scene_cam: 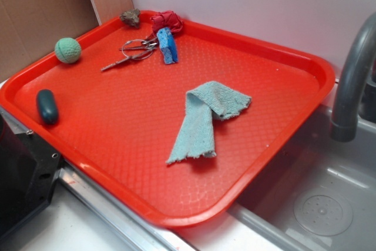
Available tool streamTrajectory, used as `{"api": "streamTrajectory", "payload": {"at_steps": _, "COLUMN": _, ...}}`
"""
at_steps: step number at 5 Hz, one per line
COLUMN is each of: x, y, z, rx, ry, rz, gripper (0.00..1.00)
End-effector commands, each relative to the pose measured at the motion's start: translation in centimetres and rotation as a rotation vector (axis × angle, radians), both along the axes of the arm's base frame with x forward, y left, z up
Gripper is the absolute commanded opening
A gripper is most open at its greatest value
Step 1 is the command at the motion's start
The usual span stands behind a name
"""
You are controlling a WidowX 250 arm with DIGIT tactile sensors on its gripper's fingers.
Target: Grab the plastic pickle.
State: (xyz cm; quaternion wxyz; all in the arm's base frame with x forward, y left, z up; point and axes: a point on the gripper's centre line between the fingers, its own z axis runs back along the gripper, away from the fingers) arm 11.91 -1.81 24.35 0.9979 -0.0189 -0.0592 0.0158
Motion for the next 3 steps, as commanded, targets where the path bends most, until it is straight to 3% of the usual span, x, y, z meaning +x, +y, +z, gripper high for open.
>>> {"api": "streamTrajectory", "payload": {"at_steps": 1, "x": 0.0, "y": 0.0, "z": 0.0, "rx": 0.000, "ry": 0.000, "rz": 0.000, "gripper": 1.00}}
{"api": "streamTrajectory", "payload": {"at_steps": 2, "x": 0.0, "y": 5.0, "z": -5.0, "rx": -0.031, "ry": 0.249, "rz": 0.249, "gripper": 1.00}}
{"api": "streamTrajectory", "payload": {"at_steps": 3, "x": 1.9, "y": 9.7, "z": -10.1, "rx": -0.082, "ry": 0.250, "rz": 0.495, "gripper": 1.00}}
